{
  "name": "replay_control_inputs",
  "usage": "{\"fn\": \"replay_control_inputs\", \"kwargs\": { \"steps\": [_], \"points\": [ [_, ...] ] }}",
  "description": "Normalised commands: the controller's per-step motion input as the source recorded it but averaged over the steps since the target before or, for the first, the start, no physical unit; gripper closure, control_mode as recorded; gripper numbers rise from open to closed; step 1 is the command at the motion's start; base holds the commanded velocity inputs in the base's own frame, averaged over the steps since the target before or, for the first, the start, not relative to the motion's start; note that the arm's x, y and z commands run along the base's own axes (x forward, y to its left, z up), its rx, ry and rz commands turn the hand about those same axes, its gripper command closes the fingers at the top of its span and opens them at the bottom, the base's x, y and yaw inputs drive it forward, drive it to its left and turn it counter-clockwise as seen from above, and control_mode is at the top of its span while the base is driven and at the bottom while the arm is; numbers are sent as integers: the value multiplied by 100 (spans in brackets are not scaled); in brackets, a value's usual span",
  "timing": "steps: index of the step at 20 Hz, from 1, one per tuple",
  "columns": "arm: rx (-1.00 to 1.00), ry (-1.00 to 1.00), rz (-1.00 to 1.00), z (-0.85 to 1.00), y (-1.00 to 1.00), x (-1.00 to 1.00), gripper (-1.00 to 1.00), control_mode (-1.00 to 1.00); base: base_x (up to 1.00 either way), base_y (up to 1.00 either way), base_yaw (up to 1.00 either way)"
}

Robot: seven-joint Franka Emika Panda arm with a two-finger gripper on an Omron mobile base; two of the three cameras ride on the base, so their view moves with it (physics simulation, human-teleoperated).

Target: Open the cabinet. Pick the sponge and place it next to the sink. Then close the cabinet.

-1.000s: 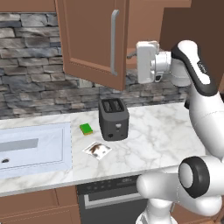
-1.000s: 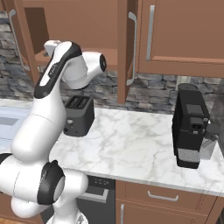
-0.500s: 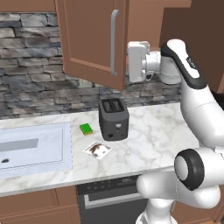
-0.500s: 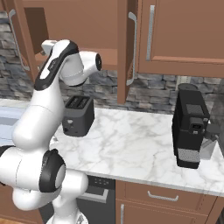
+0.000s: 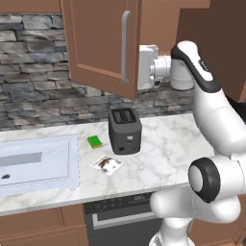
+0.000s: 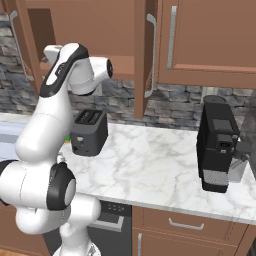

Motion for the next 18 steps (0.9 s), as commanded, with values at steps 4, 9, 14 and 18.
{"fn": "replay_control_inputs", "kwargs": {
  "steps": [4,9,14,18],
  "points": [
    [0,0,8,0,12,0,-100,-100,0,0,0],
    [0,0,9,3,12,-10,-100,-100,0,0,0],
    [0,0,9,5,12,-19,-100,-100,0,0,0],
    [0,-1,11,3,18,-32,-100,-100,0,0,0]
  ]
}}
